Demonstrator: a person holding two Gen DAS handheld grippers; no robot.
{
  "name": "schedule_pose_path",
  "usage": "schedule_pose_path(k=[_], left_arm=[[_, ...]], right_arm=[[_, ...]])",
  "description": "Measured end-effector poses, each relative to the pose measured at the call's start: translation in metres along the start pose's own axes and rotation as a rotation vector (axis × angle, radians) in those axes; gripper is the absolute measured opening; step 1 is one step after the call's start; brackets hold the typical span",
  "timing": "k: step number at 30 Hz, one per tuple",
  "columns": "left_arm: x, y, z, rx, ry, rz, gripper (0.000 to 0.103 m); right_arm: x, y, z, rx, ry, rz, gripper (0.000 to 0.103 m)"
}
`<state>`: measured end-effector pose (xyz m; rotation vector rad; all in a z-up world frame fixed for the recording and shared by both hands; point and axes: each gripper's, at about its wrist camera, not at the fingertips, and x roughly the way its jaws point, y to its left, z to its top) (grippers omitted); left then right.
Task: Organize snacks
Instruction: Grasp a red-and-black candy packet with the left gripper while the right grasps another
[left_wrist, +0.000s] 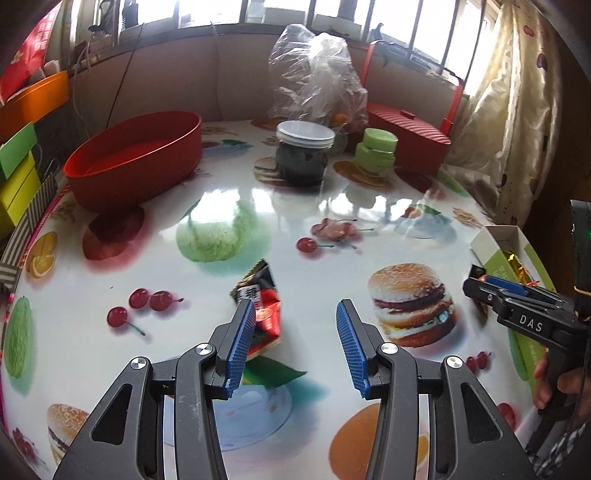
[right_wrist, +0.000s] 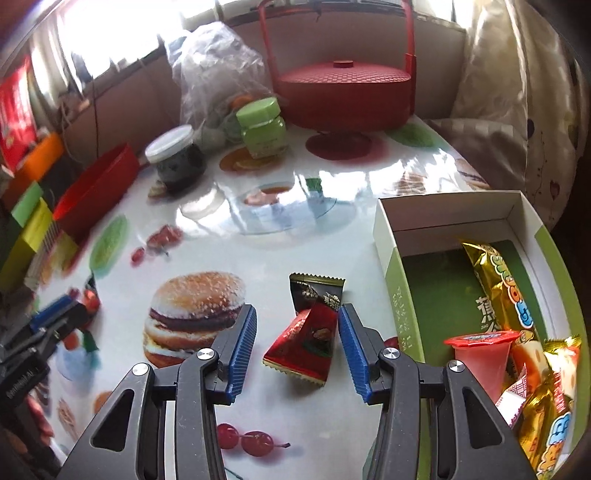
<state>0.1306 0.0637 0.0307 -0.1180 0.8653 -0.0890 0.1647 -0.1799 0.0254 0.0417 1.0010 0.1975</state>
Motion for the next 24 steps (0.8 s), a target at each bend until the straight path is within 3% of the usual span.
schedule_pose_path(k=[8,10,24], left_arm=[[0.006,0.012,-0.002,-0.025,0.014,0.026,0.050],[0.009,0.015,-0.001,-0.033,0.022,0.032,0.054],[0.025,0.023,-0.001,-0.029,0.060,0.054,0.054]], right_arm=[[0.004,0.003,-0.002,-0.062,-0.003,-0.090,0.026],[0.004,0.004,-0.003,-0.070,-0.006,-0.102,0.024],[-0.002,0.001,-0.004,-0.054,-0.024,-0.093,0.022]])
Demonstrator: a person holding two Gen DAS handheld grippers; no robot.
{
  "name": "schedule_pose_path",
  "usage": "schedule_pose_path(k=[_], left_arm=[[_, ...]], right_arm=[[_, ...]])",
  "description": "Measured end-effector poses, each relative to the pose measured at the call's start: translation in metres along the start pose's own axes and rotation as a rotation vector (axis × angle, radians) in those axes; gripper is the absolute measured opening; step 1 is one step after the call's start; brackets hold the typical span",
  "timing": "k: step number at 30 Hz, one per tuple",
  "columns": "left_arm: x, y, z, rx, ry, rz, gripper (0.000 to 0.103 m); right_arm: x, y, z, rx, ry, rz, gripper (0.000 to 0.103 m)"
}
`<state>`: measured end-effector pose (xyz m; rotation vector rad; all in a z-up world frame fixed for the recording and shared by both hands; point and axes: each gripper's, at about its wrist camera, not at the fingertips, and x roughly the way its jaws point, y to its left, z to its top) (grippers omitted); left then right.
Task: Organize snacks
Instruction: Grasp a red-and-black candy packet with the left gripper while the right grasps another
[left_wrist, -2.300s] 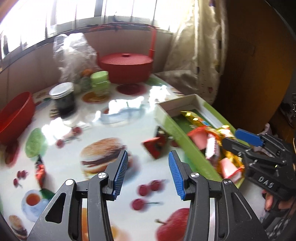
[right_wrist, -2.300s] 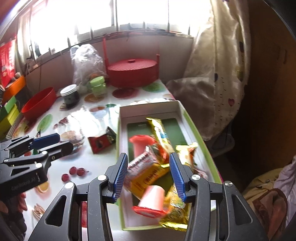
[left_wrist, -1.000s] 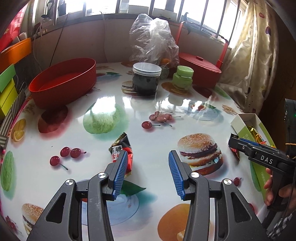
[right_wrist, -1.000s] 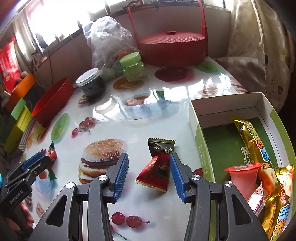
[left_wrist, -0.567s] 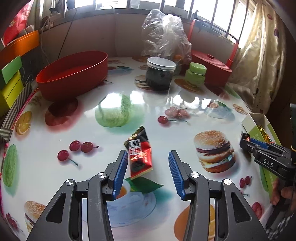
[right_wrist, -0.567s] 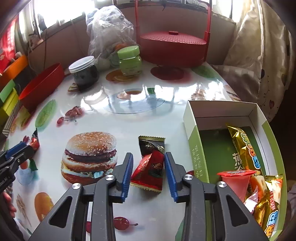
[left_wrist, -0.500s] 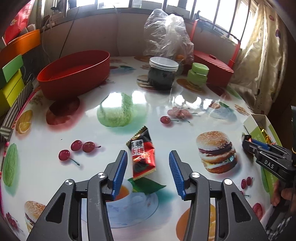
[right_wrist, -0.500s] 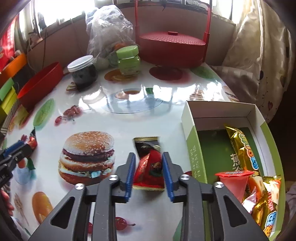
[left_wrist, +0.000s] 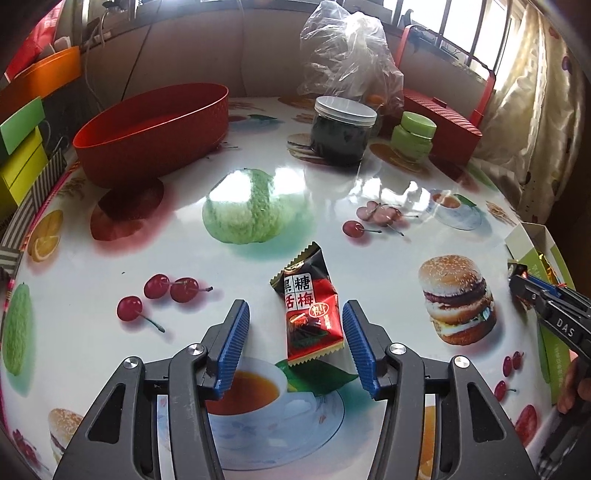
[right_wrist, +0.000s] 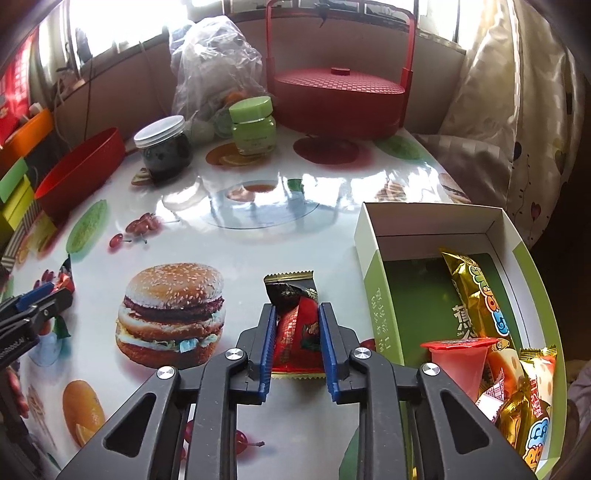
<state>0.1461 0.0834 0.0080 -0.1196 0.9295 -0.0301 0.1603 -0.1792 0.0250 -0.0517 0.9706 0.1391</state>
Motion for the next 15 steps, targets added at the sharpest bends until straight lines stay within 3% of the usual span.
schedule_pose_path(k=[10,15], left_arm=[[0.0027,-0.0031,0.0026,0.006,-0.008,0.024,0.053],[0.0023,-0.0055,0.0014,0.016,-0.013,0.027,0.037]], right_arm=[[-0.0022,-0.0009,-0.0002,0.010,-0.001,0.000,0.022],[-0.0038,-0.0007,-0.0005,0.010,-0.006,0.004,0.022]])
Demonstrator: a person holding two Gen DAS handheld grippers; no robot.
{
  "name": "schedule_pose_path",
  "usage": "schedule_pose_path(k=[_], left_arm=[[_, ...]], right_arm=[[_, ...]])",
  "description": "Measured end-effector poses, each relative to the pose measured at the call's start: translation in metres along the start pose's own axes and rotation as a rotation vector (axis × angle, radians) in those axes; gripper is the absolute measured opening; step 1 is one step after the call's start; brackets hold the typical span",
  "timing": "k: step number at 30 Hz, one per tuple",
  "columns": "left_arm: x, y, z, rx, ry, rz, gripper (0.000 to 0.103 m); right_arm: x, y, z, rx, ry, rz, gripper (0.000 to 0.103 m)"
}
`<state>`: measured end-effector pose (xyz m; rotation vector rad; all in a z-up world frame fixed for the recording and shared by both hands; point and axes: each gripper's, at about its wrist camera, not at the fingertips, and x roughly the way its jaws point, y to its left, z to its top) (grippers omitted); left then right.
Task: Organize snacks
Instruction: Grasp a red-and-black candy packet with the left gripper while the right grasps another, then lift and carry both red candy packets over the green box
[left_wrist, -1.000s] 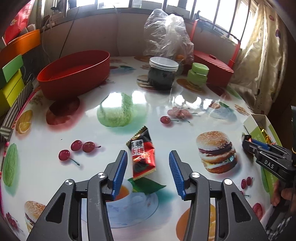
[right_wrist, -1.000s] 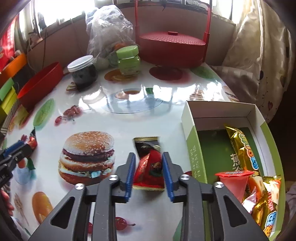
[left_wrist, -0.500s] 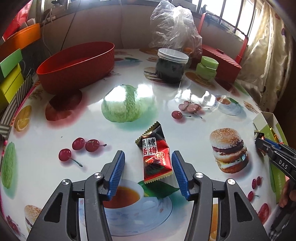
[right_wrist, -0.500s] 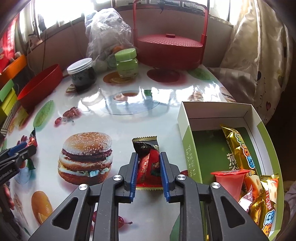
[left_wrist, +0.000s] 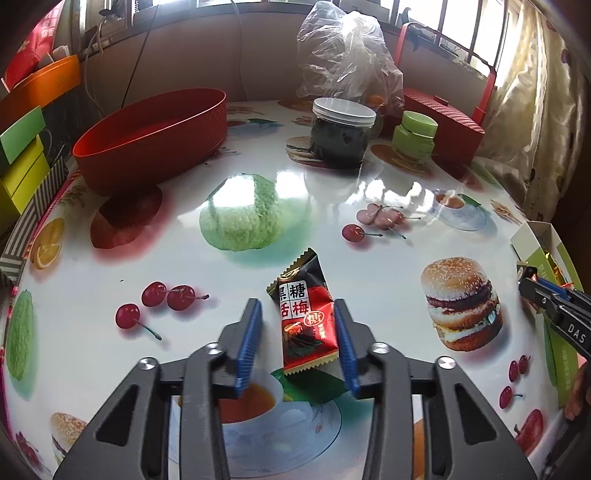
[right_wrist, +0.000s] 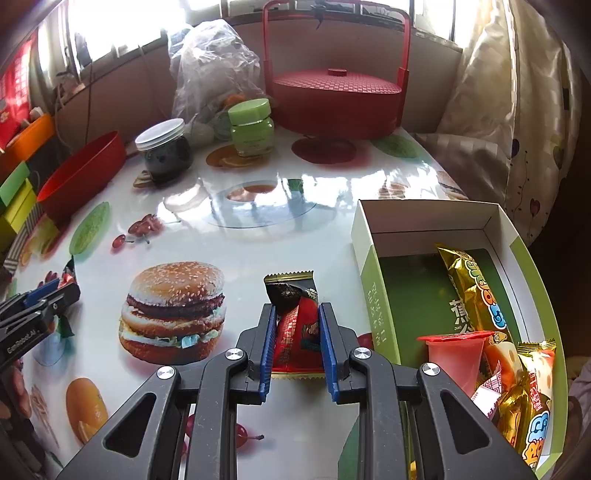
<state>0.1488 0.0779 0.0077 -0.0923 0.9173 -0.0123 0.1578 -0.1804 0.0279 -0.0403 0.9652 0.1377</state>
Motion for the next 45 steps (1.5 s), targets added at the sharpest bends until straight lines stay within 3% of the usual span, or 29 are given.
schedule_pose_path(k=[4,13,26,45], left_arm=[[0.000,-0.002,0.000,0.004,-0.001,-0.010,0.028],[0.000,-0.005,-0.001,0.020,-0.004,-0.019,0.025],[-0.006,-0.007,-0.001,0.016,-0.021,-0.031,0.025],[-0.037,-0.030,-0.003,0.049,-0.061,-0.109,0.025]], right_arm=[[-0.001,0.000,0.000,0.002,-0.003,0.000,0.022],[-0.004,-0.001,-0.002,0.010,-0.009,0.000,0.022],[-0.008,-0.002,-0.003,0.016,-0.016,0.005,0.022],[-0.039,-0.003,-0.010,0.023,-0.062,0.015,0.022]])
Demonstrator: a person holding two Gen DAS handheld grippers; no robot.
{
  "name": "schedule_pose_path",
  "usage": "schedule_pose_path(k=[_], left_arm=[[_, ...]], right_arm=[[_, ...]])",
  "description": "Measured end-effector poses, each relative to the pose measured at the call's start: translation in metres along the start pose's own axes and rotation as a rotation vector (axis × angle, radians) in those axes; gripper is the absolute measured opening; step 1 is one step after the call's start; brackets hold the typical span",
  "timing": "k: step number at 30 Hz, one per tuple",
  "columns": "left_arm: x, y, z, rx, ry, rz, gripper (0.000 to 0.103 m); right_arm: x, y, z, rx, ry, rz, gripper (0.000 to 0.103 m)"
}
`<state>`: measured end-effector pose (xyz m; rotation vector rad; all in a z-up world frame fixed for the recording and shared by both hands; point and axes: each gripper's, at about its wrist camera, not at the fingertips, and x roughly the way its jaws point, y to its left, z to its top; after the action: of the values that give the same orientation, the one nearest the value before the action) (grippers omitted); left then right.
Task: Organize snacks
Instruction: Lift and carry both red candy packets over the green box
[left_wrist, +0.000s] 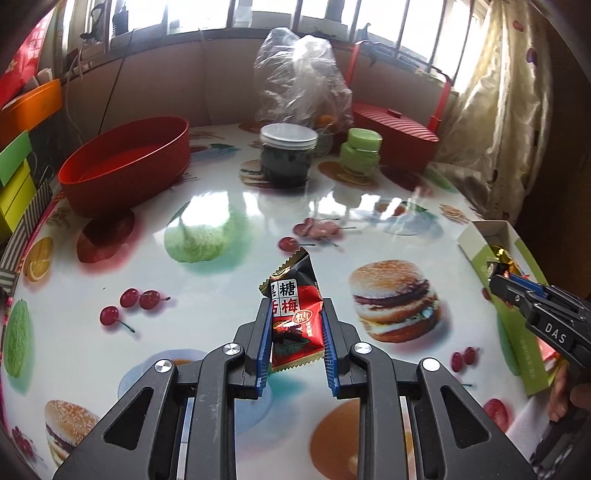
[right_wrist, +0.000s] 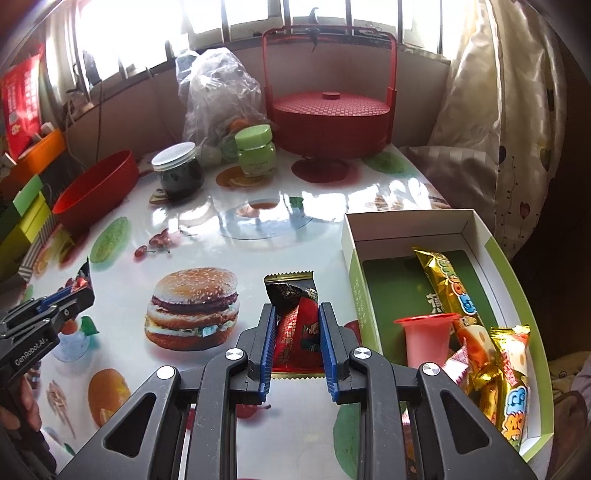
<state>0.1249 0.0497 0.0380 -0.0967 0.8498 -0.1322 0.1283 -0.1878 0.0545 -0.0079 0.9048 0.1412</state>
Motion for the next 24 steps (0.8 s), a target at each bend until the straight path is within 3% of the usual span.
schedule_pose_path(k=[24], left_arm=[[-0.028,-0.082,-0.004,0.145,-0.022,-0.131,0.025]], right_arm=[[-0.061,-0.028,-0.021,0.049,-0.073,-0.040,0.022]])
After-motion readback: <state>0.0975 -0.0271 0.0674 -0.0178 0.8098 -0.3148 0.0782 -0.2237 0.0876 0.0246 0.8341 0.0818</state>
